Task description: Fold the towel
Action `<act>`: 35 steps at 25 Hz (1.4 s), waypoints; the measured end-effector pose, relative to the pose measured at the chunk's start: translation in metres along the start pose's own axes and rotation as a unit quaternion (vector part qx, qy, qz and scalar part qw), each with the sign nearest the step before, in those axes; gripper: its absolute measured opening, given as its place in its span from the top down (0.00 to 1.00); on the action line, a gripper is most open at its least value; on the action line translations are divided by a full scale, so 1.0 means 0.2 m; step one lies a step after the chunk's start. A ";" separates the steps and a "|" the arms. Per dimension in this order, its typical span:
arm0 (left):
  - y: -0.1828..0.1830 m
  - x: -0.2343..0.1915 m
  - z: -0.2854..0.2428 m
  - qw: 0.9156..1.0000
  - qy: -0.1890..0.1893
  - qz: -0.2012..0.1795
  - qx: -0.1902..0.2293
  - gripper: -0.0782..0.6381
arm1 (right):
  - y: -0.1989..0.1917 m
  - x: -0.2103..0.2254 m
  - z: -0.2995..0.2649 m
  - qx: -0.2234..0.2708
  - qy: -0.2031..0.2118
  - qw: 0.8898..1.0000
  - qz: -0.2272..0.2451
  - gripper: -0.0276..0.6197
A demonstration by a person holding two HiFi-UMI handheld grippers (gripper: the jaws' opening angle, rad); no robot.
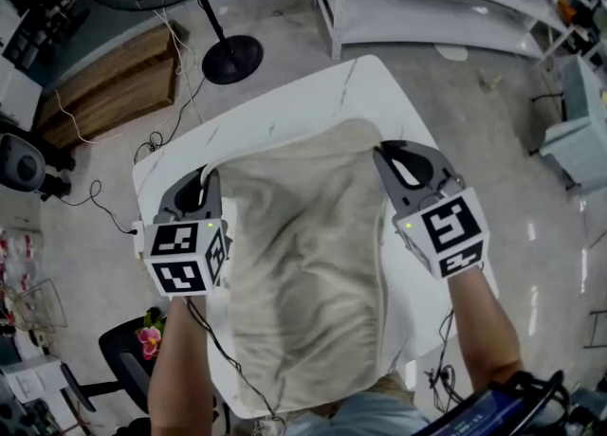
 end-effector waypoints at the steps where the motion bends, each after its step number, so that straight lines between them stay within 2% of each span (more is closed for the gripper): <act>1: 0.04 -0.01 -0.03 1.000 0.004 -0.007 0.003 0.86 | 0.01 0.01 -0.02 0.002 -0.003 1.000 0.001 0.90; 6: 0.19 -0.07 -0.21 0.999 0.020 -0.026 0.005 0.86 | 0.03 0.09 -0.17 0.006 -0.020 1.000 0.009 0.90; 10: 0.24 -0.09 -0.39 0.999 0.023 -0.032 -0.011 0.86 | -0.02 0.18 -0.33 -0.007 -0.023 1.000 0.014 0.90; 20: 0.21 -0.14 -0.81 0.997 0.030 -0.053 -0.057 0.86 | -0.22 0.30 -0.74 -0.068 -0.016 0.997 0.028 0.90; 25: 0.13 -0.14 -0.95 0.994 0.044 -0.053 -0.088 0.86 | -0.32 0.29 -0.87 -0.111 -0.007 0.992 0.055 0.90; 29: 0.09 -0.15 -1.02 0.991 0.052 -0.052 -0.109 0.85 | -0.35 0.30 -0.93 -0.134 0.010 0.990 0.041 0.89; 31: 0.07 -0.14 -1.04 0.992 0.046 -0.041 -0.113 0.81 | -0.36 0.30 -0.96 -0.144 0.023 0.989 0.034 0.88; 33: 0.05 -0.14 -1.04 0.993 0.030 -0.016 -0.113 0.72 | -0.36 0.31 -0.95 -0.143 0.035 0.989 0.031 0.88; 35: 0.05 -0.16 -1.01 0.994 0.010 0.016 -0.109 0.54 | -0.35 0.29 -0.93 -0.134 0.058 0.989 0.012 0.79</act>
Point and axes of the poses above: the fingertips, and each gripper's own axes: z backward along the fingers, x to its right, y out of its top, the point moved 6 cm from there along z, backward along the fingers, and after that the axes turned 6 degrees about -x, right-handed, at the moved point
